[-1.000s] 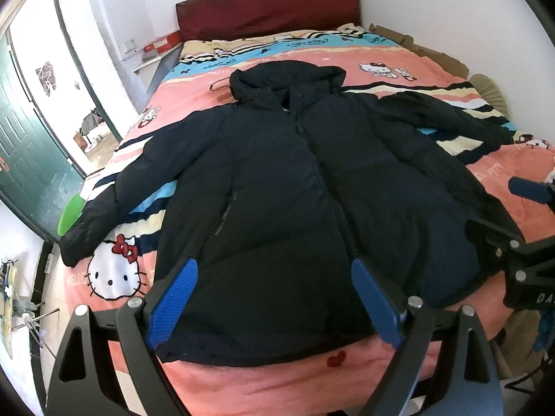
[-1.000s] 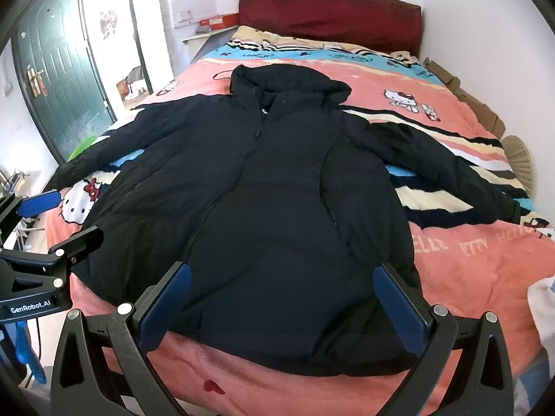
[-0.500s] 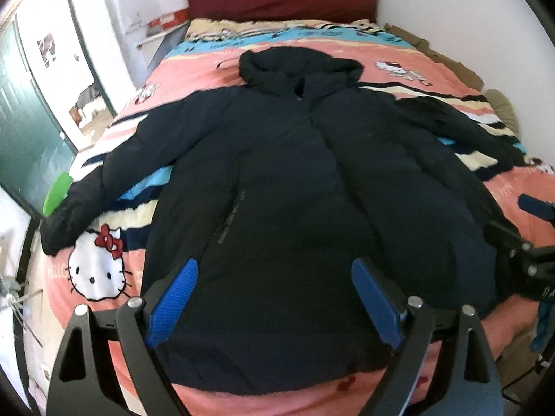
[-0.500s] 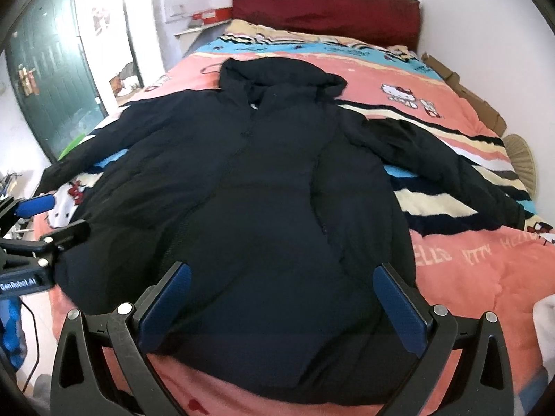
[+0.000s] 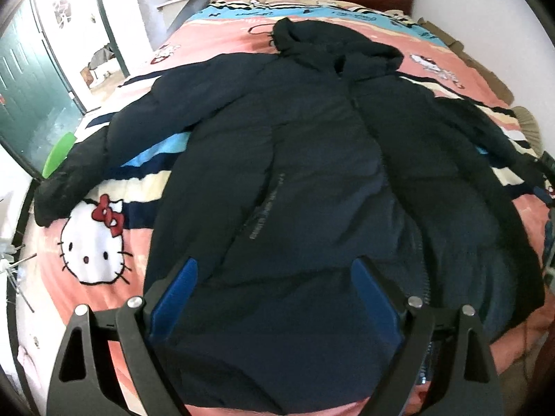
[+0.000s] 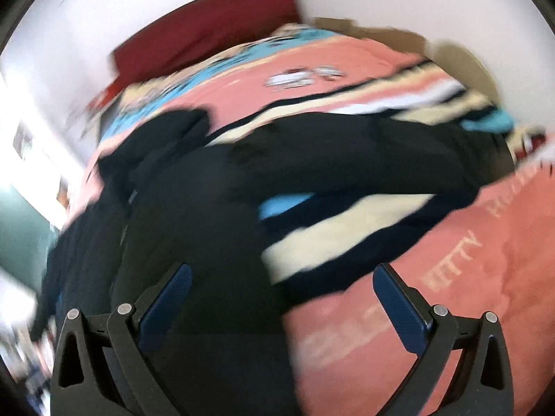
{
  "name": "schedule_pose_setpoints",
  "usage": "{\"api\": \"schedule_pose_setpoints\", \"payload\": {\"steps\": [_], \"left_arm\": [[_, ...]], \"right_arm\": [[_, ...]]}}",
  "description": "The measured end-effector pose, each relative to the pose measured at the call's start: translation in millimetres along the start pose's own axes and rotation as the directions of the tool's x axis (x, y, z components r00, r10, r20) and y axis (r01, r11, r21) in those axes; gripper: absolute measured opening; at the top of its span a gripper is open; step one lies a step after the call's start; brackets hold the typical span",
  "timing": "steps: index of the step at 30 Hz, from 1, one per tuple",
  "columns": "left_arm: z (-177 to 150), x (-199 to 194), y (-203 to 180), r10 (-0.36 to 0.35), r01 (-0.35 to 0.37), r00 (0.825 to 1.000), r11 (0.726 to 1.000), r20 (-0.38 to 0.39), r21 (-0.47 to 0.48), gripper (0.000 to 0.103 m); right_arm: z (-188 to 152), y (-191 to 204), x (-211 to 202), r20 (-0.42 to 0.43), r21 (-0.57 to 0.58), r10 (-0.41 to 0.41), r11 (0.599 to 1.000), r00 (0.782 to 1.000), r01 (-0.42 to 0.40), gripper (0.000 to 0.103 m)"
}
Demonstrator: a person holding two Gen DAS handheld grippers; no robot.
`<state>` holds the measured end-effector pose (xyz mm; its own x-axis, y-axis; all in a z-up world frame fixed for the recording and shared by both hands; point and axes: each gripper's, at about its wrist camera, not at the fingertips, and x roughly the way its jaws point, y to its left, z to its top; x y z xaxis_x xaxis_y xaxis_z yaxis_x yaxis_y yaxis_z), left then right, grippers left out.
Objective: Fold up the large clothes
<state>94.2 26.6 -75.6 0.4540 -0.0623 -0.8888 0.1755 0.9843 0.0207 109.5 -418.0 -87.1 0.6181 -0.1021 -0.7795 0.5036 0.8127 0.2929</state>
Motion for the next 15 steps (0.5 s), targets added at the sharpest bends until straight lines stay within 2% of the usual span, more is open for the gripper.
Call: {"api": "schedule_pose_setpoints", "payload": {"steps": [2,4,7,11,13,15], "left_arm": [[1.5,3.9,2.7,0.01,-0.01,1.0,1.0,-0.004,-0.011,0.091],[3.0,8.9,4.3,0.016,-0.016,1.0,1.0,-0.015,-0.023,0.091],[5.9,18.3,4.1,0.018,-0.019,0.999,0.999,-0.037,-0.031,0.091],[8.8,28.8,-2.1,0.01,-0.012,0.998,1.0,-0.055,-0.02,0.091],[9.8,34.2,-6.1,0.012,-0.013,0.998,1.0,-0.067,-0.01,0.091],[10.0,40.7,-9.3,0.008,-0.008,0.997,1.0,-0.083,-0.008,0.091]], "right_arm": [[11.8,-36.8,13.9,0.01,0.122,0.007,0.992,1.0,-0.008,0.103],[19.1,-74.2,25.4,0.031,0.245,0.027,0.969,0.999,-0.034,0.102],[20.7,-122.6,36.3,0.085,0.404,0.06,0.91,0.995,-0.089,0.102],[21.9,-161.9,44.2,0.166,0.517,0.085,0.841,0.982,-0.16,0.096],[24.5,-176.8,49.3,0.21,0.555,0.125,0.801,0.97,-0.223,0.091],[28.2,-183.4,55.5,0.247,0.572,0.172,0.769,0.954,-0.287,0.09]]}}
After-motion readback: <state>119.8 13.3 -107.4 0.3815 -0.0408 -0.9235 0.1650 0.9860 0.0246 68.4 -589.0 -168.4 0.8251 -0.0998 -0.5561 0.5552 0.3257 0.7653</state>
